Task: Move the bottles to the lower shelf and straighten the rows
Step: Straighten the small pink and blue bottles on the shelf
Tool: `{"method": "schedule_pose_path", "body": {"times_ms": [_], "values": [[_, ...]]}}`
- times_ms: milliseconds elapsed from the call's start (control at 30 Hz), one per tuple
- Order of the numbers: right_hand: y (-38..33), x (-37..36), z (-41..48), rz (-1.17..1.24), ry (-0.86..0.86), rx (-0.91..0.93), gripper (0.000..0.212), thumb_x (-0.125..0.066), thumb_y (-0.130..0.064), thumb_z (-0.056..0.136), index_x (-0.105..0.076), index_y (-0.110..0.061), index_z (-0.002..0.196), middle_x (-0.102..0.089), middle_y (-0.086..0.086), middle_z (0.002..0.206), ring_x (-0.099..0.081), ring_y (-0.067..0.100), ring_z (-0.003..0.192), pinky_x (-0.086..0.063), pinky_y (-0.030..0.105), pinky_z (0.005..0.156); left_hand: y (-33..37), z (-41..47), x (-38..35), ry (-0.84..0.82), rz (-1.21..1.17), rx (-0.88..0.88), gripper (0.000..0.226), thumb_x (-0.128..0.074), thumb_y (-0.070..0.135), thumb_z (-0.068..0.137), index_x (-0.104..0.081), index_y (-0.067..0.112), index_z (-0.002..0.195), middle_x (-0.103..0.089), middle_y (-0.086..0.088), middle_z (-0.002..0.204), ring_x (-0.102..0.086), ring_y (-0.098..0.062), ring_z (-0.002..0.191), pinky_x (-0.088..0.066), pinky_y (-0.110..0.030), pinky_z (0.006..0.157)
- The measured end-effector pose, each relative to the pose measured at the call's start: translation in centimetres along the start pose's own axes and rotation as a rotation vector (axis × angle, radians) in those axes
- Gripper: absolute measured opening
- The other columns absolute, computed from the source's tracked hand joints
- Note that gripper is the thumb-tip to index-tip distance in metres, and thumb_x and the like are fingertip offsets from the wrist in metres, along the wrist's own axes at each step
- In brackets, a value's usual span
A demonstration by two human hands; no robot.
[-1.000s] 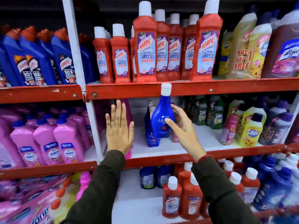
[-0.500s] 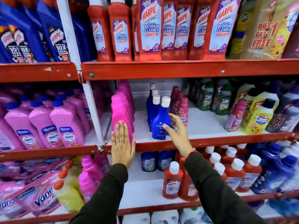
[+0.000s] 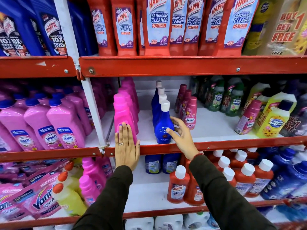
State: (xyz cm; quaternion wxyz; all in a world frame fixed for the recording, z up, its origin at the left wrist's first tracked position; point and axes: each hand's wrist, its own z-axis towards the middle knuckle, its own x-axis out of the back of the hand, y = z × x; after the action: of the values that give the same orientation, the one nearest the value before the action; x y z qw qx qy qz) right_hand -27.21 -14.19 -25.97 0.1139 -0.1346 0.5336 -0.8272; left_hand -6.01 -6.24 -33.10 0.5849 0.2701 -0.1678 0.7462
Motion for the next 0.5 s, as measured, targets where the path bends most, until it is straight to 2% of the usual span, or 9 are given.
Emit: {"method": "schedule_pose_path", "body": {"times_ms": [267,400,500], "values": [[0.6,0.2,0.0,0.001,-0.033,0.008,0.043,-0.065,-0.011,0.096,-0.054,-0.031,0.132,-0.057,-0.003,0.141,-0.056,0.018,0.13,-0.052,0.028,0.102,0.2,0.0,0.4,-0.003,0.003,0.011,0.077,-0.03,0.033,0.102,0.011,0.002,0.16,-0.018,-0.027,0.165,0.015,-0.024,0.158,0.008,-0.038,0.129],[0.6,0.2,0.1,-0.01,-0.049,0.001,0.045,-0.063,-0.009,0.097,-0.05,-0.027,0.136,-0.055,0.0,0.142,-0.054,0.018,0.131,-0.053,0.031,0.103,1.4,-0.4,1.0,-0.013,-0.034,0.026,0.073,-0.034,0.03,0.1,-0.004,-0.003,0.158,-0.019,-0.028,0.164,-0.01,-0.034,0.155,0.006,-0.038,0.129],[0.4,0.2,-0.2,-0.001,0.006,-0.027,0.053,-0.065,-0.014,0.096,-0.045,-0.024,0.144,-0.054,0.001,0.142,-0.054,0.015,0.129,-0.054,0.023,0.096,3.3,-0.2,1.5,-0.023,-0.094,-0.007,0.073,-0.032,0.031,0.1,-0.001,0.001,0.158,-0.014,-0.023,0.165,0.0,-0.026,0.158,0.0,-0.04,0.127]]}}
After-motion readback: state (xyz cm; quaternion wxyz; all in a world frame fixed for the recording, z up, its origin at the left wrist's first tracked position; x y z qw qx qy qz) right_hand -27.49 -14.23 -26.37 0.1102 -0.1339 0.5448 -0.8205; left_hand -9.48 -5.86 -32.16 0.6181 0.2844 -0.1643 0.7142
